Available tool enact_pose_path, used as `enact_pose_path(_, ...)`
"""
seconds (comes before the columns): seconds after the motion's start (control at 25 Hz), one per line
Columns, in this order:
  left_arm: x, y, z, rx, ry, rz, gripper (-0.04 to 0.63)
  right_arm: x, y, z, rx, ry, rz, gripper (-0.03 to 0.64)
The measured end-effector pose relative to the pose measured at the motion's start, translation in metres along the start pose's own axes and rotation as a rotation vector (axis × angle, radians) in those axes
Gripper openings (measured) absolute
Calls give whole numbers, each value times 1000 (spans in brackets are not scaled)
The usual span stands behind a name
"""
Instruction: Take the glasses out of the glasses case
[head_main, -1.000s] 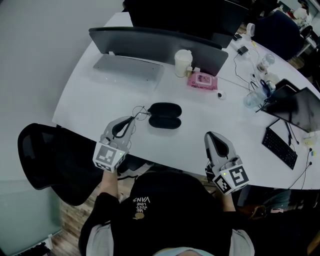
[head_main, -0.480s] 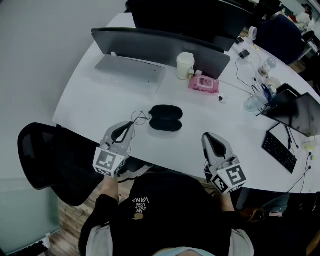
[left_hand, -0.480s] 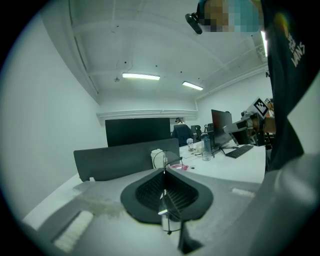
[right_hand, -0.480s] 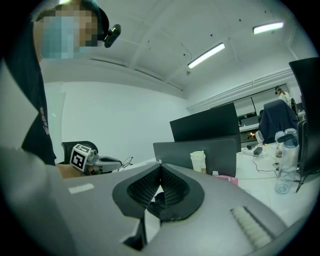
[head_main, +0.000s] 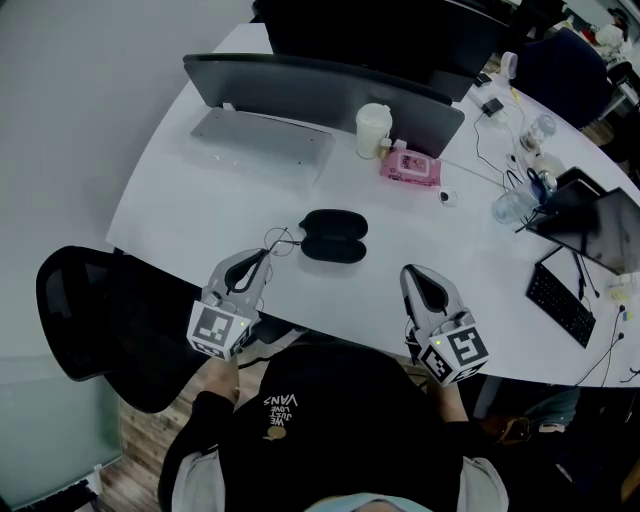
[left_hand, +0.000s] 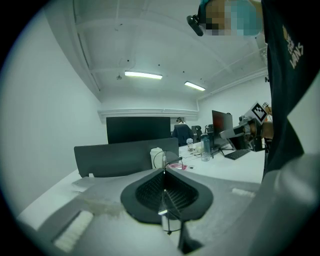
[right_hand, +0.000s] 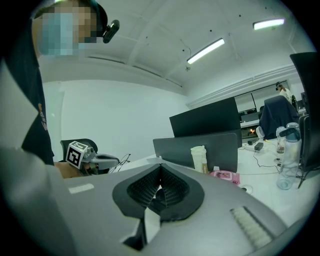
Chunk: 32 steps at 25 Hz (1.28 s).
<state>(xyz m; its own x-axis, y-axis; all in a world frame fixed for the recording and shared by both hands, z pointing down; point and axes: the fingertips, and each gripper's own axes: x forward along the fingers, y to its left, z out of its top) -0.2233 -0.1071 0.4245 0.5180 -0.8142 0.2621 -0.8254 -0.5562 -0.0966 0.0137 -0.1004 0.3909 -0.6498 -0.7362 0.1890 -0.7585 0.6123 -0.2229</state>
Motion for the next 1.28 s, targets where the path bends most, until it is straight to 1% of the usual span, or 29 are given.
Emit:
enact_pose_path(0.36,2,-1,1,-2,2,-15,8,6,-1,-6,8,17,-5,-1)
enact_pose_path(0.8,2,-2,4,5,-22,-33,8,7,-1,-8,-9,23,-21,-2)
enact_pose_path(0.88,2,-1,3,11,-24,-31,8,7,0,-8,-19,25,-24,-2)
enact_pose_path(1.0,1,0,4,-6,-18,-20,8,8,1,-9,-31,31,-24,-2)
enact_pose_path(1.28,0,1,4,-4,-22,-24,8,10,2,-10,-33,35,-23,-2)
